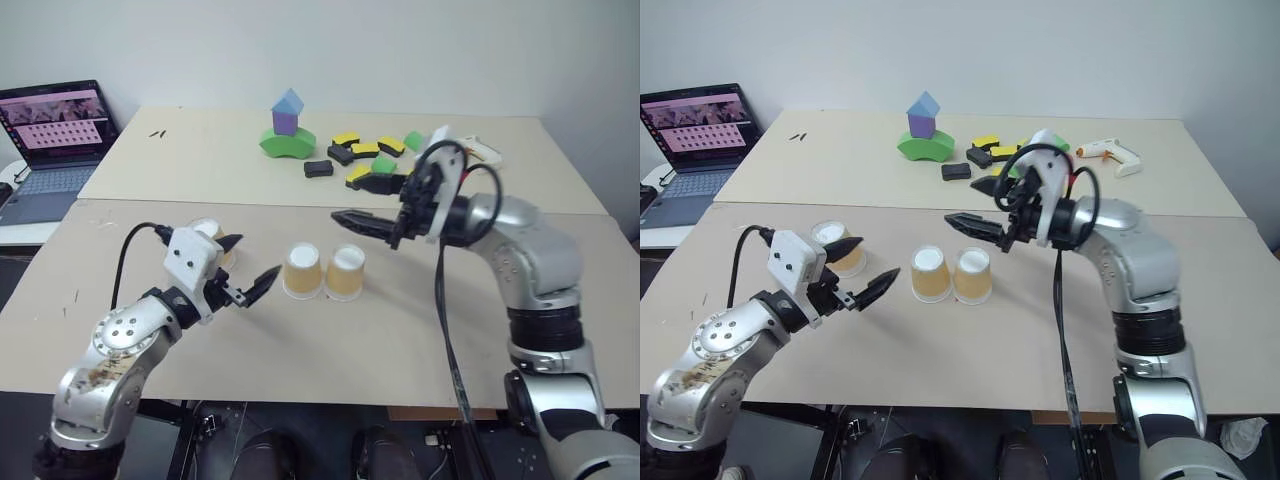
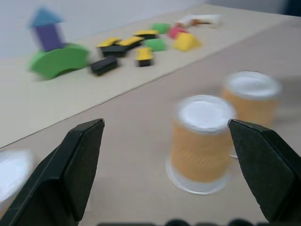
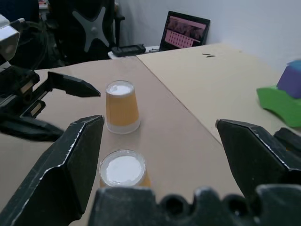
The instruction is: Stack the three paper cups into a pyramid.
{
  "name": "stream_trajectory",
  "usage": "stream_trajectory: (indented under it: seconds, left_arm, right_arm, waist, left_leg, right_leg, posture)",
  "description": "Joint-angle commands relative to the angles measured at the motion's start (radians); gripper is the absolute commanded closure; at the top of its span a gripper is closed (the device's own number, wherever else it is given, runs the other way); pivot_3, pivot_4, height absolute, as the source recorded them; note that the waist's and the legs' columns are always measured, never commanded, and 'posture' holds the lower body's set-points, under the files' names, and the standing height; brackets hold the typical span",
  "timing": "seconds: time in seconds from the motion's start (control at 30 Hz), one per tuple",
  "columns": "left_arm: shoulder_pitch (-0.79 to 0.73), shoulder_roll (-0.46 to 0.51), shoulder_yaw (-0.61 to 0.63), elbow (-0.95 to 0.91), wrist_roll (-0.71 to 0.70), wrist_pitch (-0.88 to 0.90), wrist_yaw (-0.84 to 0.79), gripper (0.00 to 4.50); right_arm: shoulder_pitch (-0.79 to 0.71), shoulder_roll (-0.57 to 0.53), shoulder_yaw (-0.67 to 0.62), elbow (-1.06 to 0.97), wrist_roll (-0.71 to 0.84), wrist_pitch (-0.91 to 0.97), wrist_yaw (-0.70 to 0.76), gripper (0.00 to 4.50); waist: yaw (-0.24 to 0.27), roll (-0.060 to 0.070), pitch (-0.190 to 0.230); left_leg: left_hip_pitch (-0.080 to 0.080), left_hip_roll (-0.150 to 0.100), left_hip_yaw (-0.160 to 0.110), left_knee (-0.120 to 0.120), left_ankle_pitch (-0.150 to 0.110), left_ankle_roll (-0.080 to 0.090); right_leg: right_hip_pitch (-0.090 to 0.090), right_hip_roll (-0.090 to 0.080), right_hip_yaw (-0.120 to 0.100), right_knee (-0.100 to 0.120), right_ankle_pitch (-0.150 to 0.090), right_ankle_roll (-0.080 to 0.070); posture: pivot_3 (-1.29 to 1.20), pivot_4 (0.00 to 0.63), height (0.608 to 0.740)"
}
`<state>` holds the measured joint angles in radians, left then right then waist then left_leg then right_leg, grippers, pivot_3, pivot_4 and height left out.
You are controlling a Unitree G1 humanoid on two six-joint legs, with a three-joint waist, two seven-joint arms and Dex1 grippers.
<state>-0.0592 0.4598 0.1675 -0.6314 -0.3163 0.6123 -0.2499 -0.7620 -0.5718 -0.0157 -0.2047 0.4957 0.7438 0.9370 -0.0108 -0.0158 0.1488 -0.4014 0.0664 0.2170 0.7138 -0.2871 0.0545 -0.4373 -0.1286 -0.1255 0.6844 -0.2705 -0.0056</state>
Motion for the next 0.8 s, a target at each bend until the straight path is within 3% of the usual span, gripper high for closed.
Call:
stream_trajectory:
  seconds: [0.03, 0.17, 0.3, 0.5, 0.8]
  left_arm:
    - [0.063, -0.078, -0.003, -0.065, 0.132, -0.027, 0.17, 0.0]
    - [0.1, -0.136, -0.019, -0.024, 0.183, -0.057, 0.209, 0.0]
    - [0.048, -0.13, 0.0, 0.083, 0.185, -0.098, 0.178, 0.0]
    - [-0.079, -0.076, 0.048, 0.305, 0.166, -0.18, 0.104, 0.0]
    - [-0.263, -0.012, 0.025, 0.552, 0.174, -0.297, -0.014, 0.0]
  right_arm:
    - [0.043, -0.087, -0.048, -0.081, 0.05, 0.019, 0.053, 0.07]
    - [0.113, -0.188, -0.075, -0.093, 0.06, 0.012, 0.089, 0.07]
    - [0.168, -0.24, -0.086, -0.089, 0.043, -0.005, 0.087, 0.07]
    - [0.208, -0.247, -0.087, -0.067, 0.001, -0.031, 0.024, 0.07]
    - [0.268, -0.248, -0.122, -0.114, 0.042, -0.006, 0.002, 0.07]
  waist:
    - [0.0, -0.001, 0.0]
    - [0.003, -0.001, 0.0]
    - [0.005, -0.001, 0.0]
    - [0.001, -0.001, 0.0]
    - [0.004, -0.002, 0.0]
  left_leg:
    - [0.0, 0.0, 0.0, 0.0, 0.0, 0.0]
    - [0.0, 0.0, 0.0, 0.0, 0.0, 0.0]
    - [0.002, 0.001, -0.001, 0.001, 0.0, 0.001]
    - [0.002, 0.001, 0.0, 0.001, 0.0, 0.001]
    - [0.0, 0.001, 0.0, 0.001, 0.0, 0.001]
  right_leg:
    - [0.0, 0.0, 0.0, 0.0, 0.0, 0.0]
    - [0.001, -0.001, -0.001, 0.0, 0.0, 0.0]
    - [0.002, -0.001, -0.001, 0.0, 0.001, -0.001]
    - [0.002, -0.001, -0.002, 0.0, 0.001, -0.001]
    - [0.001, 0.0, -0.003, -0.001, 0.001, -0.001]
  posture:
    - [0.0, 0.15, 0.703]
    - [0.0, 0.15, 0.703]
    - [0.0, 0.15, 0.703]
    - [0.0, 0.15, 0.703]
    - [0.0, 0.15, 0.703]
